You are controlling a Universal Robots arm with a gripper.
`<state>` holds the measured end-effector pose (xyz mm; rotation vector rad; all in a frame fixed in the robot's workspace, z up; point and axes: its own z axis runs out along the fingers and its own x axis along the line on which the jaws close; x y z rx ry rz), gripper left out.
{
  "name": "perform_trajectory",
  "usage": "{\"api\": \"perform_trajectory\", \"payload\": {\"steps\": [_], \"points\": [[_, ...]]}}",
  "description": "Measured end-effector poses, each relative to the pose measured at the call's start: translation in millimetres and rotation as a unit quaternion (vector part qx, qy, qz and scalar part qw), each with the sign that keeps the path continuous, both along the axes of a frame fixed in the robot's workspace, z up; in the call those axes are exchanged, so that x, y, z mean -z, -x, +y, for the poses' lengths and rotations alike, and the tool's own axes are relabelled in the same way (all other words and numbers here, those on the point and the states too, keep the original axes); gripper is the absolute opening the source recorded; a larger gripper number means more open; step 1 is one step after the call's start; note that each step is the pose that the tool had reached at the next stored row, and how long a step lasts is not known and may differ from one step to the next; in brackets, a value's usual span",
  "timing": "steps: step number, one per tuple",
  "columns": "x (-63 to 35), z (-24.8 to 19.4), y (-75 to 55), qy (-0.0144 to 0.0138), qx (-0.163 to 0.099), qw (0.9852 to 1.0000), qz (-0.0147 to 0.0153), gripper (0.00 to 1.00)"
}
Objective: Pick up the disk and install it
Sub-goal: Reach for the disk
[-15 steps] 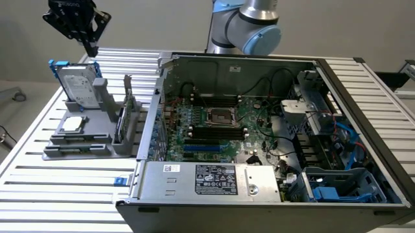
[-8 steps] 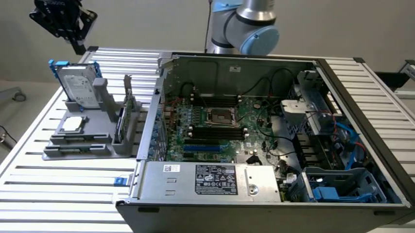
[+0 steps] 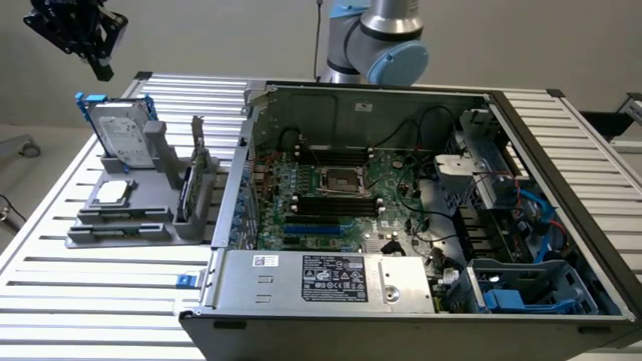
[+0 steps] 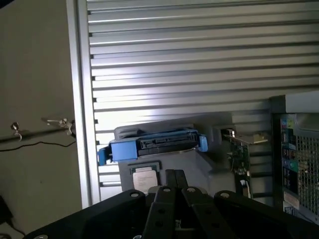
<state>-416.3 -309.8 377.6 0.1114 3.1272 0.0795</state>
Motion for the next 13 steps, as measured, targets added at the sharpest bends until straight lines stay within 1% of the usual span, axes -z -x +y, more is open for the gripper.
{"api": "perform_trajectory", "payload": {"steps": [4, 12, 13], "points": [[0.8, 6.3, 9.7, 0.0000, -0.001, 1.0000, 0.0000, 0.11], [1.6, 18.6, 20.1, 0.0000, -0.005, 1.0000, 0.0000, 0.11], [1.7, 19.5, 21.0, 0.0000, -0.006, 1.0000, 0.0005, 0.11]]}}
